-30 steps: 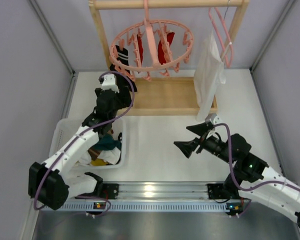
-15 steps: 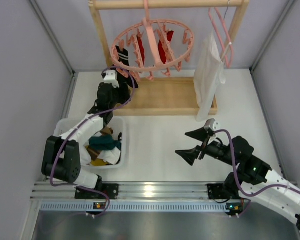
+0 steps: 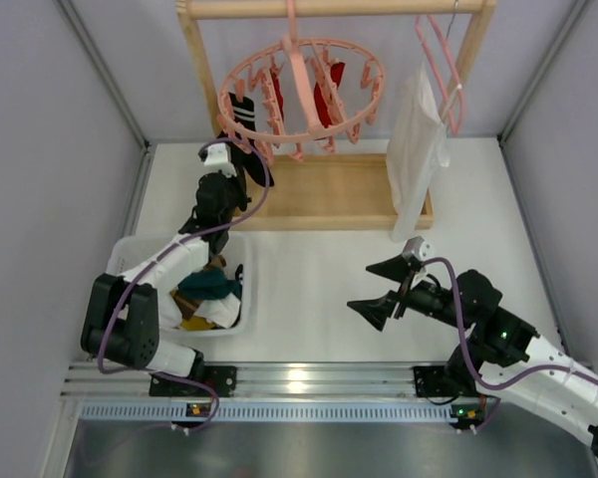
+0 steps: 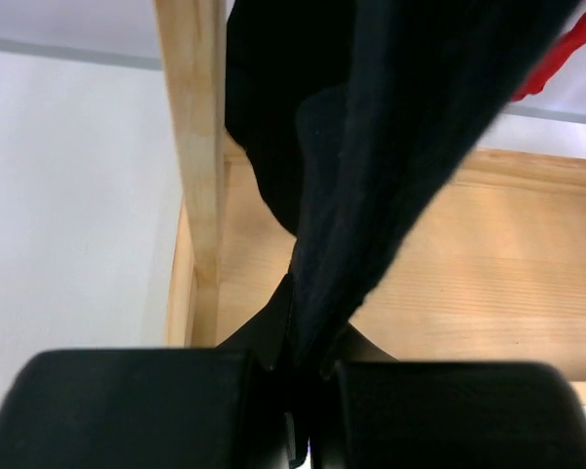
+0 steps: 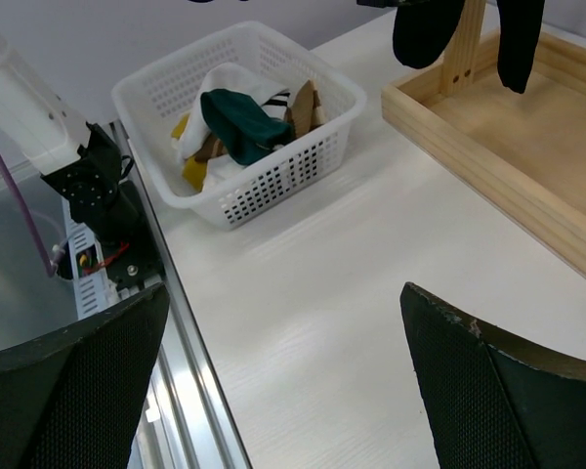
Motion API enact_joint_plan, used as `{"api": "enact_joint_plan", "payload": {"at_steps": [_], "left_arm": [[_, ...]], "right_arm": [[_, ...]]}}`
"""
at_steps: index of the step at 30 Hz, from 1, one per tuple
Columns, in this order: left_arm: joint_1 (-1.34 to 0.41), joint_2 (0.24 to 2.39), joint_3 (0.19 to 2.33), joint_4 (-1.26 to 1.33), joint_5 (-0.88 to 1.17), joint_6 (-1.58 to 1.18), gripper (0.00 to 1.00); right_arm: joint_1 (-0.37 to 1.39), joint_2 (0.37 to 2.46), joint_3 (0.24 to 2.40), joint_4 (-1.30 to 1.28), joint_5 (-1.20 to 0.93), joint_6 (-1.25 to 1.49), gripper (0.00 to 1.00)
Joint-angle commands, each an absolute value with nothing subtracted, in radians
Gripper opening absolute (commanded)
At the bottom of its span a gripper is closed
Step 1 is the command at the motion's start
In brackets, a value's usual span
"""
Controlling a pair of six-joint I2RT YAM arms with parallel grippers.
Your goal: Remove the socks clipped to the hanger
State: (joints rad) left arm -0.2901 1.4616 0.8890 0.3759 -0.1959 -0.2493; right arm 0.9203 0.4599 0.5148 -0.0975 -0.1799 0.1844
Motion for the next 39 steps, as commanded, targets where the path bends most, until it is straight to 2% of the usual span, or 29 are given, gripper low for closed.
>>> {"api": "enact_joint_plan", "payload": {"at_steps": [1, 13, 16, 20, 26, 30, 35, 39], "left_arm": [[-0.342, 1.373, 0.838, 0.451, -0.352, -0.29, 0.0], [-0.627, 1.244, 0.741, 0.453, -0.649, -0.242, 0.0], [-0.713, 1.238, 0.747, 0.453, -0.707, -0.226, 0.0], [-0.827, 1.259, 0.775, 0.453, -0.808, -0.199, 0.0], [-0.998, 1.373, 0.886, 0.451, -0.931, -0.112, 0.0], [-1.058, 1.485, 0.988, 0.451, -0.992, -0.06, 0.0], [-1.129, 1.597, 1.122, 0.451, -1.071, 0.042, 0.0], [-1.169, 1.687, 1.216, 0.451, -1.12, 0.103, 0.0]], "right_arm": [[0.917, 0.462, 0.514, -0.048, -0.19, 0.195, 0.96], [0.917, 0.384, 0.538, -0.112, -0.167, 0.235, 0.96], [0.917, 0.348, 0.561, -0.15, -0.105, 0.262, 0.96], [0.919, 0.313, 0.621, -0.225, 0.136, 0.334, 0.98], [0.917, 0.342, 0.807, -0.366, 0.404, 0.359, 1.0], [0.917, 0.391, 0.958, -0.383, 0.465, 0.299, 0.99], [0.917, 0.598, 1.191, -0.466, 0.477, 0.192, 0.99], [0.917, 0.817, 1.473, -0.587, 0.474, 0.147, 0.93]]}}
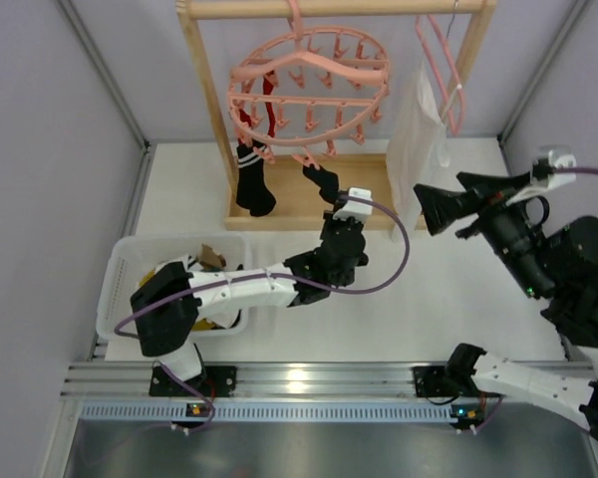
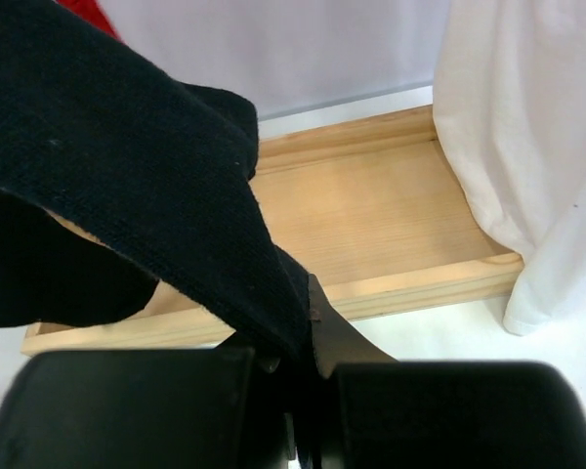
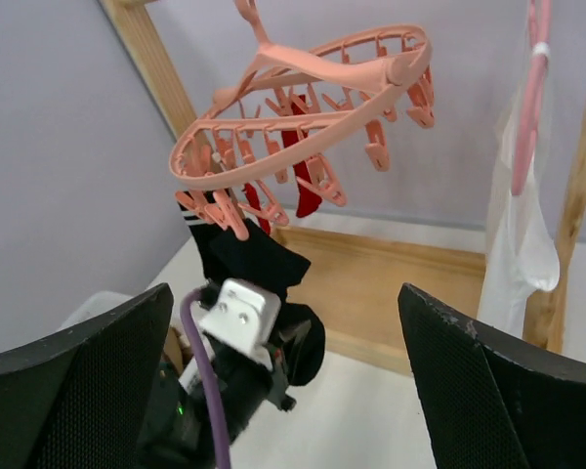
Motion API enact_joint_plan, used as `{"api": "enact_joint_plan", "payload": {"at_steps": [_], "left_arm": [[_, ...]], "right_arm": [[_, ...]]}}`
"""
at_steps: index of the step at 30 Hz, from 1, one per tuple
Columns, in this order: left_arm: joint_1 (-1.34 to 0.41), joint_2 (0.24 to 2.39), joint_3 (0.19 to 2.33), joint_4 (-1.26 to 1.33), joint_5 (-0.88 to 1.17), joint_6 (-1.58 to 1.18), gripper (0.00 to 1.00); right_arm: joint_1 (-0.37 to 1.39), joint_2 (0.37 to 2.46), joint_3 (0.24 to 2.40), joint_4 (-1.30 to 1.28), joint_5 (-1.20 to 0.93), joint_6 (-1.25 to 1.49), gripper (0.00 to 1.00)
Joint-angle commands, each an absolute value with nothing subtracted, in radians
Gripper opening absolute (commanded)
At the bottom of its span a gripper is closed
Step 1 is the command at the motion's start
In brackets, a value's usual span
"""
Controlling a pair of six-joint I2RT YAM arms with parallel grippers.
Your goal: Remove the socks clipped to the hanger
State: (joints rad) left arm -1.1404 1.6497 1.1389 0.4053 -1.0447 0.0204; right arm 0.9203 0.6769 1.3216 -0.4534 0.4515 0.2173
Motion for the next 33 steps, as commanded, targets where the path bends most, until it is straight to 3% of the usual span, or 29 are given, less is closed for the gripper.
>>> {"api": "enact_joint_plan", "payload": {"at_steps": [1, 6, 18, 33], "left_arm": [[-1.176, 1.706, 1.235, 0.451, -1.129, 0.115, 0.0], [-1.21, 1.816, 1.357, 0.451, -1.175, 0.199, 0.0], [-1.22, 1.888, 1.45, 0.451, -1.166, 0.284, 0.0], [-1.227, 1.89, 1.46, 0.451, -1.144, 0.282, 0.0]], "right_arm": [[0.917, 0.915, 1.521, -0.648, 0.468, 0.143, 0.92], [0.917, 1.159, 1.773, -0.738, 0.427, 0.094, 0.84], [0.844, 1.563, 2.078, -0.824, 0.431, -0.089, 0.73], [0.781, 1.683, 2.125, -0.798, 0.445, -0.144, 0.62]]}}
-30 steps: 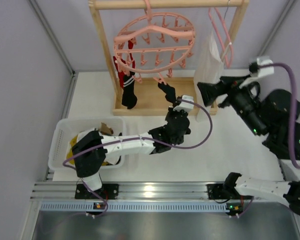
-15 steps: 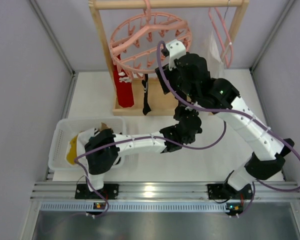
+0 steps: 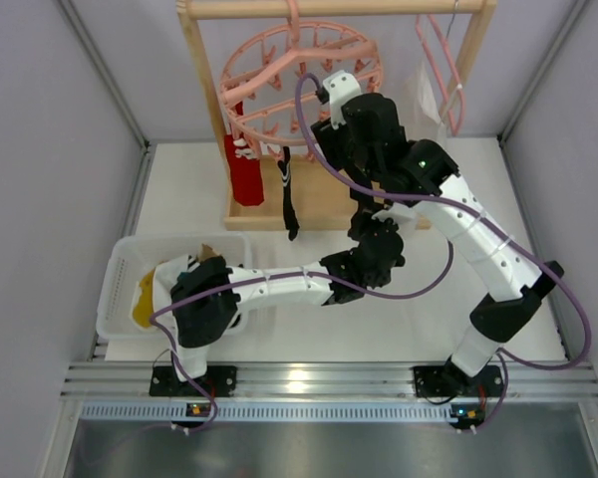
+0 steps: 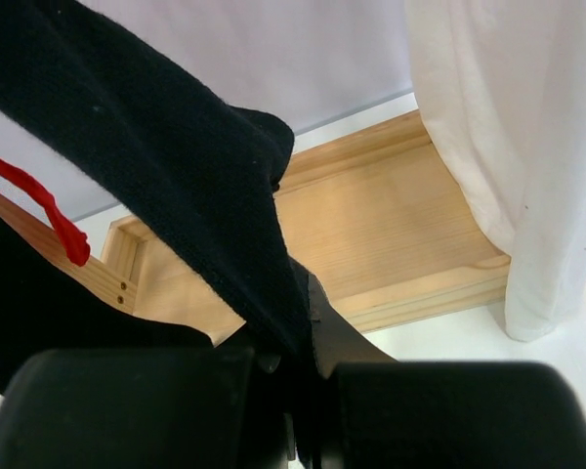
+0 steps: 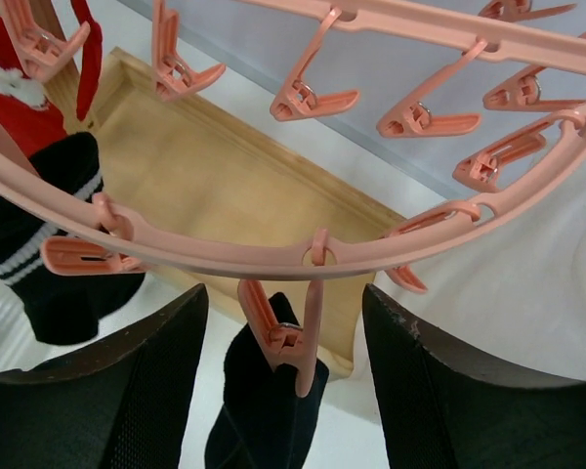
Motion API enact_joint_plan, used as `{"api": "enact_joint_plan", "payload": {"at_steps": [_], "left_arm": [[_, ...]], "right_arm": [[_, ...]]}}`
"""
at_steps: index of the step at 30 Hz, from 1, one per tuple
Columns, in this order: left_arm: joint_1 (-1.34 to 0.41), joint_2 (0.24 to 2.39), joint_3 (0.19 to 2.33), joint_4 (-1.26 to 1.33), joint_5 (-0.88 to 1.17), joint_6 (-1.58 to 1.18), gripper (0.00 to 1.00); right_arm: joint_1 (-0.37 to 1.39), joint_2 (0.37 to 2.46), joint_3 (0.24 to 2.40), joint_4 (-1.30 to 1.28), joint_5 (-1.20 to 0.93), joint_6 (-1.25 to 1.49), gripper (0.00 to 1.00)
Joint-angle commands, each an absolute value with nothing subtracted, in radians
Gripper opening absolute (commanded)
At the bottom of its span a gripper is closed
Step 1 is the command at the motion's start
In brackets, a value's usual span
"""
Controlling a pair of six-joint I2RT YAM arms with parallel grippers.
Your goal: Remove the socks clipped to the hanger
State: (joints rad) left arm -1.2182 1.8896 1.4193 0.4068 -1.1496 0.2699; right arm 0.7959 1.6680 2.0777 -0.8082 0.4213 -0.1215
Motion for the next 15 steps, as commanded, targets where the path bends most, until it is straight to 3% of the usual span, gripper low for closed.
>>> {"api": "enact_joint_plan", "payload": {"at_steps": [1, 15], "left_arm": [[-1.227, 1.891, 1.462, 0.451, -1.143, 0.282, 0.0], [-1.227, 1.922, 1.496, 0.449, -1.132, 0.298, 0.0]], "right_arm": [[0.779, 1.686, 2.123, -0.793, 0.462, -0.15, 0.61], [0.779, 1.706, 2.088, -0.712, 0.52, -0.166, 0.46]]}}
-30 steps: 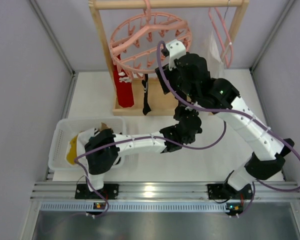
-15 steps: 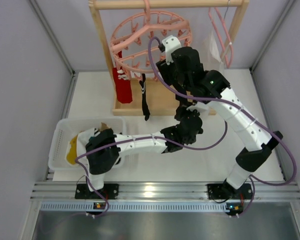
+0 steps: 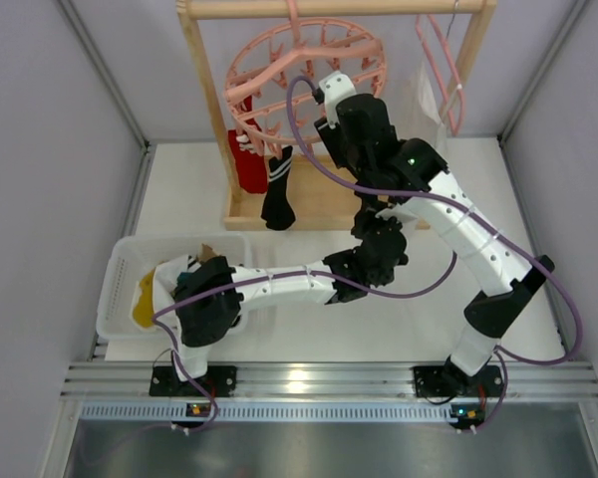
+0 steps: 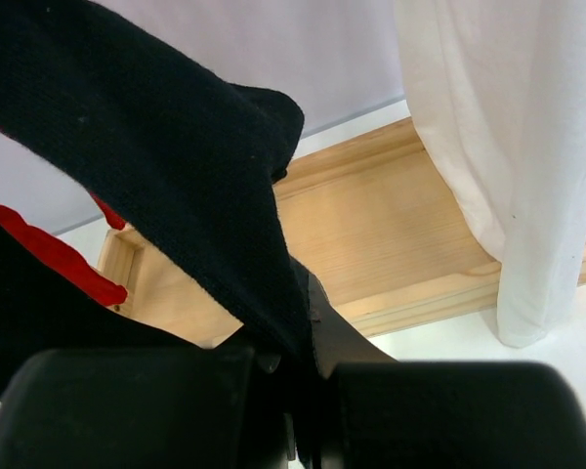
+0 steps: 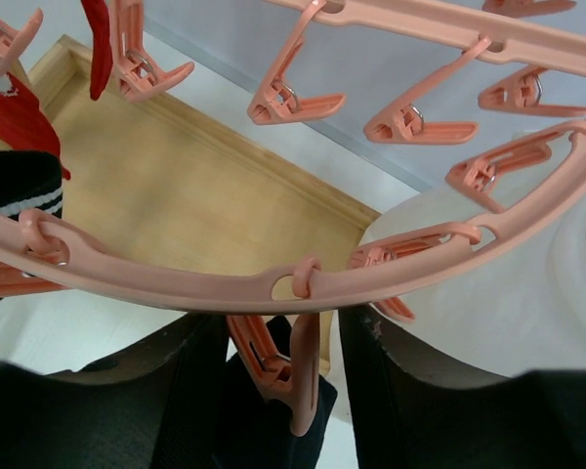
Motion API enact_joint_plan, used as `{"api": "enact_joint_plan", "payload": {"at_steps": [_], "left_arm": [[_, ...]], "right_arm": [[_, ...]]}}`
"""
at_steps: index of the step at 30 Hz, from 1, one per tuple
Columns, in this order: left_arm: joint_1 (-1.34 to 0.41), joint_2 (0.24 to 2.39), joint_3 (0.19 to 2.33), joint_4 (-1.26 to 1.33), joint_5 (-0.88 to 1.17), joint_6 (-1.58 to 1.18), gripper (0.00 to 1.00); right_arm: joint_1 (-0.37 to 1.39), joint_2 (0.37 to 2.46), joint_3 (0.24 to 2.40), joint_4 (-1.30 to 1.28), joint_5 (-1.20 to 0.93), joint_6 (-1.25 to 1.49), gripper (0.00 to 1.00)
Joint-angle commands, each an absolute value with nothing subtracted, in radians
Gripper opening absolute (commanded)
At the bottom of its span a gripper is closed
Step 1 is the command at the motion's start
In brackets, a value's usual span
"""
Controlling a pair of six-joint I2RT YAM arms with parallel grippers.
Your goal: Remove the socks clipped to the hanger
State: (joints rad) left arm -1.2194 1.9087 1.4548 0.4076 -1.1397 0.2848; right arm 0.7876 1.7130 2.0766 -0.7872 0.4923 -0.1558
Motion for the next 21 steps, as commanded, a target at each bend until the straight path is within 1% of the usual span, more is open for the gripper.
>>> {"api": "enact_joint_plan", "payload": {"at_steps": [1, 2, 6, 8, 9, 10, 12, 14, 15, 20, 21], "left_arm": [[-1.227, 1.924, 1.499, 0.449, -1.134, 0.301, 0.0], [-1.227, 1.928, 1.505, 0.449, -1.134, 0.302, 0.0], [-1.227, 1.947, 1.525, 0.449, -1.134, 0.308, 0.0], [-1.227, 1.95, 1.537, 0.448, -1.132, 0.313, 0.0], [-1.227, 1.954, 1.54, 0.448, -1.134, 0.314, 0.0], [-1.227, 1.956, 1.545, 0.448, -1.134, 0.316, 0.0], [-1.227, 1.957, 1.549, 0.448, -1.134, 0.316, 0.0], [-1.227, 1.956, 1.551, 0.448, -1.131, 0.318, 0.0], [-1.227, 1.956, 1.552, 0.448, -1.131, 0.319, 0.0], [-1.227, 1.962, 1.56, 0.448, -1.124, 0.322, 0.0], [-1.227, 1.963, 1.562, 0.448, -1.124, 0.322, 0.0]], "right_arm": [[0.781, 1.704, 2.083, -0.707, 0.522, -0.164, 0.44], [0.779, 1.7, 2.069, -0.7, 0.52, -0.163, 0.43], [0.781, 1.664, 2.028, -0.667, 0.508, -0.163, 0.43], [0.781, 1.661, 2.019, -0.661, 0.506, -0.169, 0.47], [0.781, 1.66, 2.017, -0.661, 0.512, -0.17, 0.52], [0.781, 1.661, 2.017, -0.66, 0.528, -0.175, 0.54], [0.781, 1.663, 2.017, -0.663, 0.541, -0.179, 0.55], [0.779, 1.661, 2.011, -0.661, 0.551, -0.181, 0.52], [0.781, 1.66, 2.011, -0.658, 0.552, -0.183, 0.49], [0.779, 1.66, 2.016, -0.655, 0.574, -0.184, 0.4], [0.781, 1.657, 2.016, -0.655, 0.575, -0.186, 0.34]]}}
